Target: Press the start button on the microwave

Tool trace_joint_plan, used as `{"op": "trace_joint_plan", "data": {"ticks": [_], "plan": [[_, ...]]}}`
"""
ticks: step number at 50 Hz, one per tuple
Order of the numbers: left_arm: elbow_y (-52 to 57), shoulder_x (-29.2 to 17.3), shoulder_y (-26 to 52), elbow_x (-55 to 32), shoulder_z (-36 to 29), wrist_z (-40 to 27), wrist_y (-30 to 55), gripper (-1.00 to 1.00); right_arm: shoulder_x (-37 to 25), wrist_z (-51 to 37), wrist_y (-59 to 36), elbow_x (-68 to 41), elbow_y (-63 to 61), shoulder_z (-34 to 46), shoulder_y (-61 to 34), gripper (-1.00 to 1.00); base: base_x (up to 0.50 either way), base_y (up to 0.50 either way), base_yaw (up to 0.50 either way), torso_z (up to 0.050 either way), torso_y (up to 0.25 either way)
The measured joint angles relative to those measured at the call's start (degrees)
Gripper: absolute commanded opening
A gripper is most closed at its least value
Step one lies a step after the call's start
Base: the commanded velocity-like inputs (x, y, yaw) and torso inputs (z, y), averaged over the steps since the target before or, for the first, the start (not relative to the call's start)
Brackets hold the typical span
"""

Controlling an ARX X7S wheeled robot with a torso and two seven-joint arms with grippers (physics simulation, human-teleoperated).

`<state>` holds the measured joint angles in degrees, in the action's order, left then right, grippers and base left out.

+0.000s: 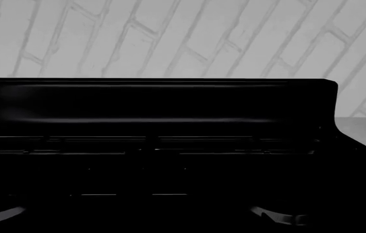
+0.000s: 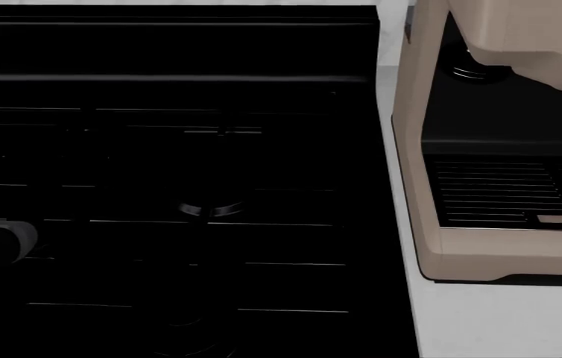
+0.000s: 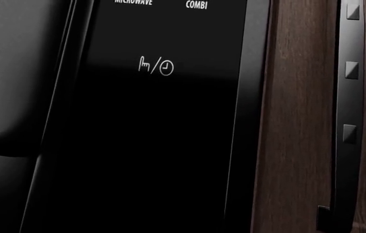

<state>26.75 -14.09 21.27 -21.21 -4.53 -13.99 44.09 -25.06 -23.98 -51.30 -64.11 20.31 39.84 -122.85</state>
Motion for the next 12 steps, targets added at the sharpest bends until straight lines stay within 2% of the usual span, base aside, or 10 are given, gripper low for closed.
{"op": "trace_joint_plan", "data": {"ticks": [12], "plan": [[-0.2, -0.2, -0.2, -0.2, -0.2, -0.2, -0.3, 1.00, -0.1, 0.3, 0.4, 1.9, -1.4, 0.5, 0.7, -1.00, 0.01, 0.00, 0.01, 0.004, 0.000]]}}
